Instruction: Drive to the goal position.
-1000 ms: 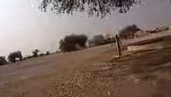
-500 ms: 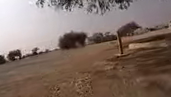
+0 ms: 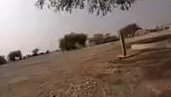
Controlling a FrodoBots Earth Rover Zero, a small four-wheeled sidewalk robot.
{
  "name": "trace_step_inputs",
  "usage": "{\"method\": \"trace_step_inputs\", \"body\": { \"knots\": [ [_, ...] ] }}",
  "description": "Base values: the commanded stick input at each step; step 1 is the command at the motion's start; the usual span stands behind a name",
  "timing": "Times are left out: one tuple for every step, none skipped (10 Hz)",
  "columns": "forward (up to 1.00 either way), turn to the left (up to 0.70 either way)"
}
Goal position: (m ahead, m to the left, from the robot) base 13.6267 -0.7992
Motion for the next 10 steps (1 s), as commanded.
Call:
{"method": "trace_step_inputs", "body": {
  "knots": [
    [0.50,0.00],
    [0.50,0.00],
    [0.50,0.00],
    [0.50,0.00],
    [0.50,0.00],
    [0.50,0.00],
    [0.50,0.00],
    [0.50,0.00],
    [0.50,0.00],
    [0.50,0.00]
  ]
}}
